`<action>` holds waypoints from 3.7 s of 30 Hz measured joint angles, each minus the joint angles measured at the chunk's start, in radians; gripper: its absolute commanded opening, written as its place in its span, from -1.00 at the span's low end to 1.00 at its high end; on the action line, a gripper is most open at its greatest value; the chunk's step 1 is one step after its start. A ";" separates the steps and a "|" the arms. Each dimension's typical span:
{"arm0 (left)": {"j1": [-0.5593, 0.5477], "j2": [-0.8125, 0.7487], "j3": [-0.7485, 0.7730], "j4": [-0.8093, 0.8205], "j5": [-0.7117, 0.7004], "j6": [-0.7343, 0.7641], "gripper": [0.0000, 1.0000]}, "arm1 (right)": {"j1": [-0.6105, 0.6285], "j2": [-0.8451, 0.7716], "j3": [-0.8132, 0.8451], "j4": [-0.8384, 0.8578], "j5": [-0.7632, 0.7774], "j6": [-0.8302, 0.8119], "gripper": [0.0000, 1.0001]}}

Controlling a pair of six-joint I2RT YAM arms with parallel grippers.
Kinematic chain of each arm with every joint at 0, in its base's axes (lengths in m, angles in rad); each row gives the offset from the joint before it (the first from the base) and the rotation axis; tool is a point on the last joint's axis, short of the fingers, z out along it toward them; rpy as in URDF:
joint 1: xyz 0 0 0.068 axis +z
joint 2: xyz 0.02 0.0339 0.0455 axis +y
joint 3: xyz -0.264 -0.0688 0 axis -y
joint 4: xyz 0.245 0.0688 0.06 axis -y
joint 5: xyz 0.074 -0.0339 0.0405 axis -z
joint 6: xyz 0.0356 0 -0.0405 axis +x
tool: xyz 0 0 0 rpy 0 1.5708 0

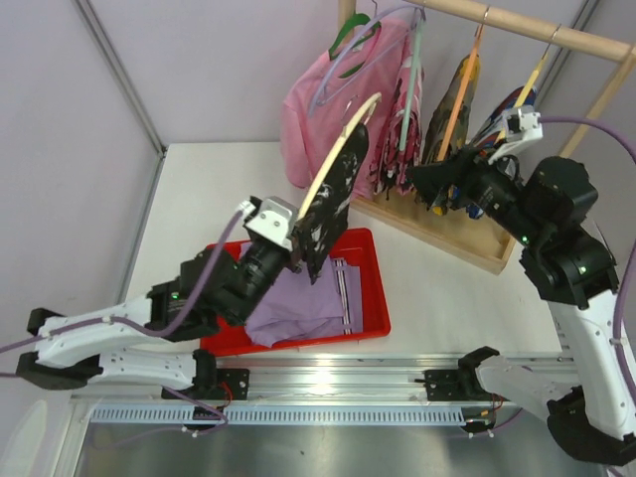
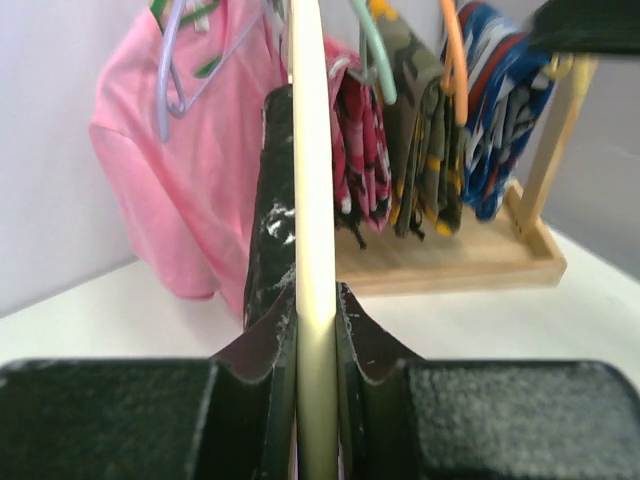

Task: Remove the trousers from the hanger
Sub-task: Grab a hanger with trousers on it with the left arm, then pass the hanger from the left arm to the right

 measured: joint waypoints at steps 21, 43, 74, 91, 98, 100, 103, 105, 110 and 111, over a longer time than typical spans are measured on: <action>-0.230 0.310 0.026 0.670 -0.496 0.363 -1.00 | 0.356 -0.002 -0.058 0.193 0.136 0.160 0.58; -0.226 0.320 0.055 0.487 -0.496 0.121 -1.00 | 0.479 0.146 -0.095 0.337 0.137 0.261 0.31; -0.217 0.073 0.071 0.022 -0.148 -0.358 0.88 | 0.552 0.219 -0.061 0.042 0.266 0.283 -1.00; 0.162 -0.044 0.086 -0.459 -0.075 -0.757 0.94 | 0.553 0.191 -0.054 -0.045 0.253 0.196 -1.00; 0.306 0.075 0.093 -0.466 0.029 -0.743 0.96 | 0.552 0.182 0.067 -0.202 0.252 0.221 -1.00; 0.352 0.067 0.088 -0.459 0.048 -0.739 0.96 | 0.552 0.176 0.101 -0.243 0.253 0.228 -1.00; 0.404 0.048 0.085 -0.451 0.071 -0.738 0.95 | 0.552 0.170 0.147 -0.301 0.252 0.242 -1.00; 0.428 0.035 0.084 -0.442 0.078 -0.735 0.96 | 0.552 0.166 0.161 -0.329 0.251 0.253 -1.00; 0.462 0.003 0.056 -0.435 0.099 -0.731 0.96 | 0.552 0.160 0.148 -0.367 0.241 0.285 -1.00; 0.465 -0.002 0.049 -0.436 0.100 -0.731 0.96 | 0.552 0.159 0.138 -0.371 0.238 0.291 -1.00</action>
